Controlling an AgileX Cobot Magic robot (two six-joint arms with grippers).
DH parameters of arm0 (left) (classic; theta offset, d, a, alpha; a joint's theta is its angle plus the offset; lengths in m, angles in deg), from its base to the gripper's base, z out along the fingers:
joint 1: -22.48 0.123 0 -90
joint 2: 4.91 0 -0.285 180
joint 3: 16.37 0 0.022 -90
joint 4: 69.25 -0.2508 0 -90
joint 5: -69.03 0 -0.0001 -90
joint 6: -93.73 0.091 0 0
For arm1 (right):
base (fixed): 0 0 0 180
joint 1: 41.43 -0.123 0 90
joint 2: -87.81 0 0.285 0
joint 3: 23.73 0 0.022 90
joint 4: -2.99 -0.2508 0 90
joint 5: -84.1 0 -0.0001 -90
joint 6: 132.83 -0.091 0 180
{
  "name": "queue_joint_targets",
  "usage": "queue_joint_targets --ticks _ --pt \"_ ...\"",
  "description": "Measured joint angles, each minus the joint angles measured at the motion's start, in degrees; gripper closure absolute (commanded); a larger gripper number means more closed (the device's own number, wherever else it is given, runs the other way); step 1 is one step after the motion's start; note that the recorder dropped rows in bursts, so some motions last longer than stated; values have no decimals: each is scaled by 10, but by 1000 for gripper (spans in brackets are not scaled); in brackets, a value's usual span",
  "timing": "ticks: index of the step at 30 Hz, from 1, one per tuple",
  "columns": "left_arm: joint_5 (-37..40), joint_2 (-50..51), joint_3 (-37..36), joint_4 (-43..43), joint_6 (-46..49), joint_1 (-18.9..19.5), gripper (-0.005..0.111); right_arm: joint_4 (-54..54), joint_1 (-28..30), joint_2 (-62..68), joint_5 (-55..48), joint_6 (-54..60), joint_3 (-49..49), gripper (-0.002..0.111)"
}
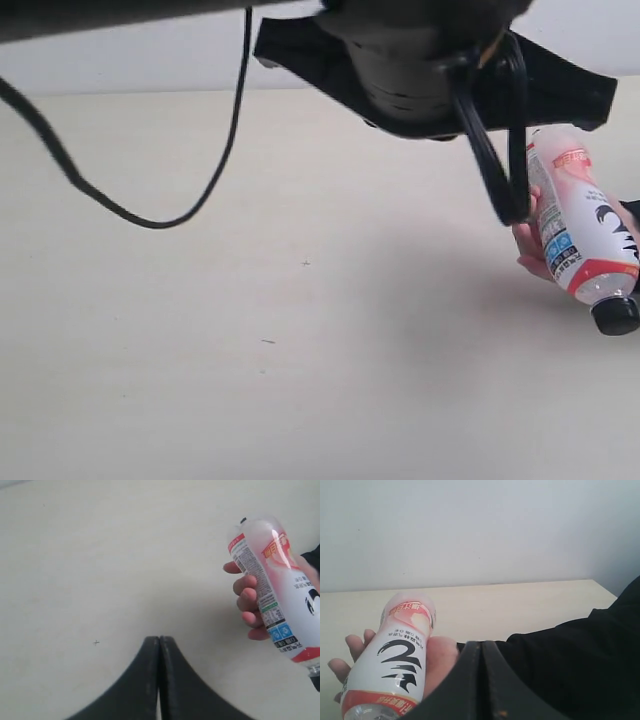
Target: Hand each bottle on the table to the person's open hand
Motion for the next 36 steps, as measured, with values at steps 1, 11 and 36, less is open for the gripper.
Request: queue_joint_targets --ticks 1,11,36 --pt "-6 -11 -12 -4 5 1 107 0 0 0 0 0 0 108" --pt "-221 -183 -235 8 81 58 107 0 0 0 0 0 0 108" --pt "-612 -564 -646 11 320 156 107 0 0 0 0 0 0 108"
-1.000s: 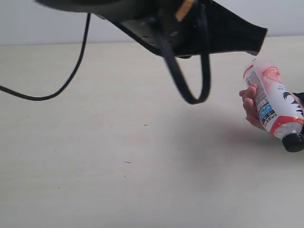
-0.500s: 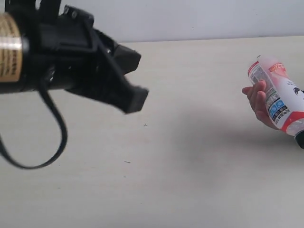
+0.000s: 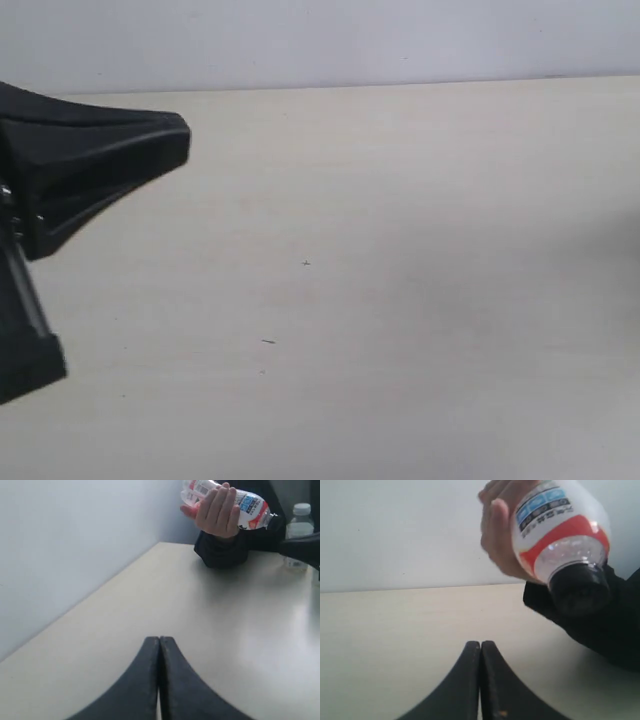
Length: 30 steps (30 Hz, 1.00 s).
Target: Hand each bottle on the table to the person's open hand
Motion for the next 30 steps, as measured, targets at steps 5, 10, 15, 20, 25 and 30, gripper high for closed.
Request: queue_joint_targets --ticks 5,10,15,20,25,30 --pt "54 -46 0 -2 0 18 107 0 0 0 0 0 0 108" --pt "83 -56 -3 -2 0 18 107 0 0 0 0 0 0 108" --pt "85 -56 -4 -2 0 18 107 0 0 0 0 0 0 108" --pt "85 -56 -4 -2 0 18 107 0 0 0 0 0 0 108" --pt "85 -56 -4 -2 0 18 107 0 0 0 0 0 0 108" --pt "85 -61 -4 -2 0 40 107 0 0 0 0 0 0 108"
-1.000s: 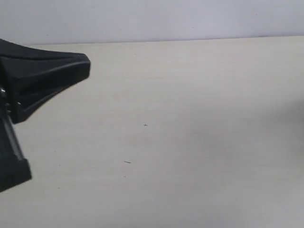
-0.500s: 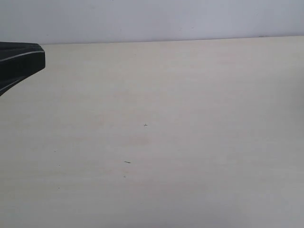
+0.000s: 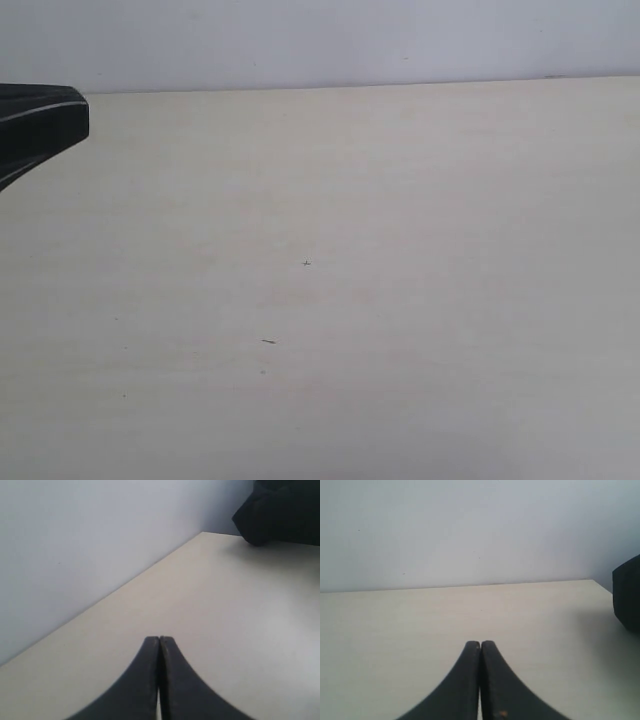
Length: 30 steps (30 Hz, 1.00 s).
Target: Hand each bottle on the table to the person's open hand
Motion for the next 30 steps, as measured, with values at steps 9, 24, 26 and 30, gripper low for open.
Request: queue_joint_targets --ticks 9,24,26,30 --pt "49 -72 0 39 -35 188 107 0 0 0 0 0 0 108" --pt "226 -266 -11 116 -85 505 107 0 0 0 0 0 0 108" --pt "243 -280 -11 116 -85 519 107 0 0 0 0 0 0 108" --pt "276 -298 -11 116 -85 527 107 0 0 0 0 0 0 108"
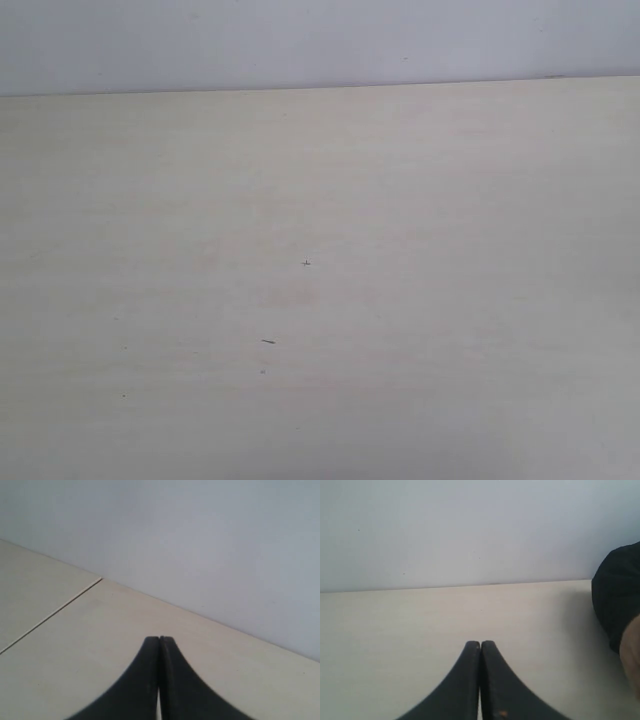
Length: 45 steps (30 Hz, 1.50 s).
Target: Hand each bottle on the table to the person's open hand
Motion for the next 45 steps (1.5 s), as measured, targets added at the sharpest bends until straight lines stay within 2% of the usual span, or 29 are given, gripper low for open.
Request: queue_joint_targets --ticks 4,5,8,10,12,20,34,45 --pt "-9 1 -11 11 10 0 107 0 0 0 0 0 0 108" --pt "-49 1 -24 47 40 0 107 0 0 0 0 0 0 108" --pt "-139 1 -54 218 206 0 107 0 0 0 0 0 0 108" --pt "-151 2 -77 322 331 0 107 0 0 0 0 0 0 108" --pt "-156 2 -107 380 406 0 107 0 0 0 0 0 0 108" --pt "-157 2 -176 394 443 0 107 0 0 0 0 0 0 108" --pt "-161 0 -196 394 445 6 107 0 0 0 0 0 0 108" --pt "-160 -96 -260 383 445 7 107 0 0 0 0 0 0 108"
